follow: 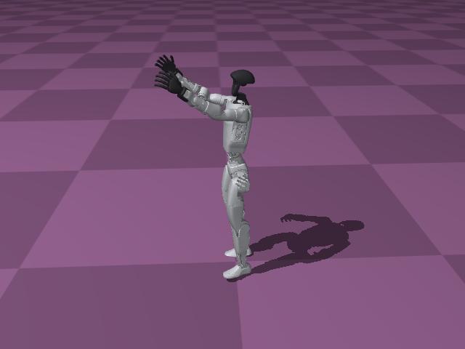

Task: Upper body actions

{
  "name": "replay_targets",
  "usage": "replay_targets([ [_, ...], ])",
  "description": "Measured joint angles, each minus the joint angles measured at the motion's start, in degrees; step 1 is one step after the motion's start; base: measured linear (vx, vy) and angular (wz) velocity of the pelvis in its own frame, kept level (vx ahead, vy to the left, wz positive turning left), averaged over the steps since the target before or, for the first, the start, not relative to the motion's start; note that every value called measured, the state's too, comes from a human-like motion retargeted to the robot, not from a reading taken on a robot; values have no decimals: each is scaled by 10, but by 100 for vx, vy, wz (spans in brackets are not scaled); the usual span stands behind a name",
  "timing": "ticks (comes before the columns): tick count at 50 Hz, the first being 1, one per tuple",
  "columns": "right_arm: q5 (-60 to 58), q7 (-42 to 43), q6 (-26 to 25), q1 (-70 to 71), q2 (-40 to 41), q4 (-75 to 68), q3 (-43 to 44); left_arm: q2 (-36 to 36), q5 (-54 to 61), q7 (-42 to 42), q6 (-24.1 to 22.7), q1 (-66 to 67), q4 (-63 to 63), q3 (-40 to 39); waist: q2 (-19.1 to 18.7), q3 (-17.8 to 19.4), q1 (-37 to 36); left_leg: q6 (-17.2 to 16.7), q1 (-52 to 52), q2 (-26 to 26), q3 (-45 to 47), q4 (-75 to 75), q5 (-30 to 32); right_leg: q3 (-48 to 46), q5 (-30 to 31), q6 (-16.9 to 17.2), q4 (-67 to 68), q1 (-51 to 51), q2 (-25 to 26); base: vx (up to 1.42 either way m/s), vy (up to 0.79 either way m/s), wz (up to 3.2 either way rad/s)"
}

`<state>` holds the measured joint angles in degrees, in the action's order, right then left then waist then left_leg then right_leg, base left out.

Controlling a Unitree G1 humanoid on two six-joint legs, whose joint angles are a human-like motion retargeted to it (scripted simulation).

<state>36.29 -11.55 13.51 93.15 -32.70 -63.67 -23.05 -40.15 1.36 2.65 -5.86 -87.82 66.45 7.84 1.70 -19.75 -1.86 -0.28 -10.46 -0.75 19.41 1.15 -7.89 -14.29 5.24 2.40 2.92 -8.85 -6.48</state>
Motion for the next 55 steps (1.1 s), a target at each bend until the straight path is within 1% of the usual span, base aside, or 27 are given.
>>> replay_targets([
  [3, 77, 78, 44, 124, -88, 32, -54, -57, 67, 31, -40, -104, -37, 40, 4, 3, 2, -3, -21, 4, -5, 1, 0, -2, -3, 3, -2, -16, 1, -15, -16, 14],
  [5, 111, 138, 72, 193, -141, 48, -93, -78, 110, 65, -80, -160, -49, 48, 1, 8, -6, -4, -32, 5, -8, 1, 0, -4, -4, 4, -3, -25, 1, -19, 4, 18],
  [6, 123, 169, 94, 227, -164, 58, -114, -91, 134, 88, -104, -184, -54, 51, -3, 9, -12, -4, -38, 5, -9, 0, 0, -5, -5, 5, -3, -30, 0, -15, 12, 15],
  [7, 133, 198, 112, 257, -183, 66, -132, -102, 154, 109, -125, -204, -59, 54, -6, 10, -16, -5, -42, 6, -10, 0, 0, -6, -6, 6, -4, -33, 0, -11, 11, 11],
  [10, 147, 279, 139, 326, -225, 85, -168, -131, 190, 148, -164, -246, -74, 68, -9, 10, -25, -6, -51, 8, -11, 1, 0, -6, -7, 7, -3, -40, 1, -5, 2, 3],
  [12, 138, 312, 146, 371, -248, 99, -173, -140, 200, 156, -177, -272, -90, 66, -9, 19, -36, -6, -53, 10, -11, 1, 0, -6, -8, 8, -4, -42, 2, -18, 1, -1],
  [15, 143, 330, 144, 411, -264, 109, -179, -142, 224, 150, -188, -298, -88, 65, -8, 33, -56, -6, -56, 10, -12, 0, -1, -7, -9, 9, -4, -45, 3, -16, 3, 4],
  [18, 179, 324, 155, 409, -270, 106, -187, -141, 216, 146, -184, -296, -67, 68, -10, 34, -63, -4, -52, 9, -14, -2, -1, -10, -10, 9, -4, -41, 5, 3, 2, 3],
  [20, 175, 307, 157, 384, -271, 99, -194, -134, 200, 147, -182, -275, -53, 66, -11, 31, -60, -3, -46, 8, -15, -2, -1, -12, -11, 7, -5, -35, 7, 15, 7, 4],
  [23, 137, 286, 155, 314, -265, 91, -196, -119, 173, 152, -181, -214, -36, 53, -11, 27, -54, -1, -30, 4, -13, -3, -2, -13, -11, 4, -4, -21, 9, 18, 7, -8],
  [25, 111, 273, 156, 251, -253, 97, -178, -111, 150, 157, -179, -162, -35, 38, -12, 20, -51, 0, -23, 2, -12, -4, -2, -12, -10, 2, -3, -16, 9, 9, 10, -13],
  [30, 20, 215, 165, 26, -187, 135, -90, -75, 57, 147, -158, 16, -47, -21, -17, 21, -39, 3, 4, -4, -11, -4, -2, -12, -8, -1, -1, 7, 7, 3, 10, -6],
  [32, -79, 195, 166, -92, -142, 154, -35, -38, 34, 106, -134, 114, -66, -51, -16, 19, -35, 4, 13, -6, -12, -4, -2, -13, -6, -2, 1, 13, 5, 0, 3, -1],
  [35, -212, 165, 167, -220, -81, 163, 26, 7, 30, 32, -124, 222, -83, -73, -10, 12, -41, 4, 17, -6, -8, -4, -2, -9, -2, -3, 4, 11, 4, -1, 0, -6],
  [37, -301, 136, 166, -304, -30, 151, 69, 41, 25, 0, -121, 302, -89, -86, -5, 12, -46, 5, 19, -7, -7, -4, -2, -8, 0, -5, 4, 12, 2, 0, 0, 0],
  [38, -348, 120, 167, -350, 1, 138, 91, 63, 21, -2, -120, 349, -88, -92, -2, 14, -48, 5, 21, -7, -8, -3, -2, -7, 2, -5, 4, 13, 1, 0, 0, 0],
  [40, -395, 100, 167, -403, 41, 114, 117, 90, 26, 2, -121, 408, -82, -93, 0, 19, -49, 5, 22, -7, -8, -2, -1, -7, 3, -5, 4, 15, 0, -3, -3, 4],
  [42, -446, 76, 159, -473, 100, 65, 149, 130, 40, -4, -119, 483, -55, -95, 4, 29, -45, 5, 23, -7, -11, 0, 0, -11, 4, -6, 4, 17, -1, -9, -8, 17],
  [45, -473, 52, 125, -547, 157, 5, 176, 176, 44, -34, -99, 552, -5, -110, 8, 42, -44, 5, 25, -8, -15, 0, 2, -15, 4, -5, 3, 23, -3, -6, -6, 19],
  [48, -495, -5, 60, -646, 197, -56, 183, 213, 40, -143, -51, 621, 98, -139, 11, 62, -44, 7, 32, -9, -19, -3, 6, -21, 3, -5, 2, 33, -4, -5, -6, 21],
  [50, -516, -57, 17, -703, 207, -91, 166, 215, 22, -190, 0, 654, 166, -142, 14, 76, -39, 7, 36, -12, -23, -3, 7, -26, 2, -5, 1, 41, -6, -3, -10, 25],
  [52, -557, -102, -13, -745, 211, -124, 154, 214, 6, -193, 26, 682, 210, -140, 18, 89, -32, 7, 39, -14, -29, -2, 9, -32, 1, -5, -1, 49, -8, -3, -12, 36],
  [53, -601, -113, -33, -772, 215, -156, 152, 214, -1, -185, 35, 702, 236, -140, 21, 98, -27, 7, 40, -16, -34, -1, 10, -37, -1, -5, -2, 54, -9, -4, -10, 43],
  [55, -650, -105, -48, -805, 218, -195, 147, 217, -11, -176, 39, 737, 256, -140, 21, 109, -19, 7, 43, -18, -39, 0, 11, -42, -2, -5, -3, 62, -10, 4, -11, 35],
])
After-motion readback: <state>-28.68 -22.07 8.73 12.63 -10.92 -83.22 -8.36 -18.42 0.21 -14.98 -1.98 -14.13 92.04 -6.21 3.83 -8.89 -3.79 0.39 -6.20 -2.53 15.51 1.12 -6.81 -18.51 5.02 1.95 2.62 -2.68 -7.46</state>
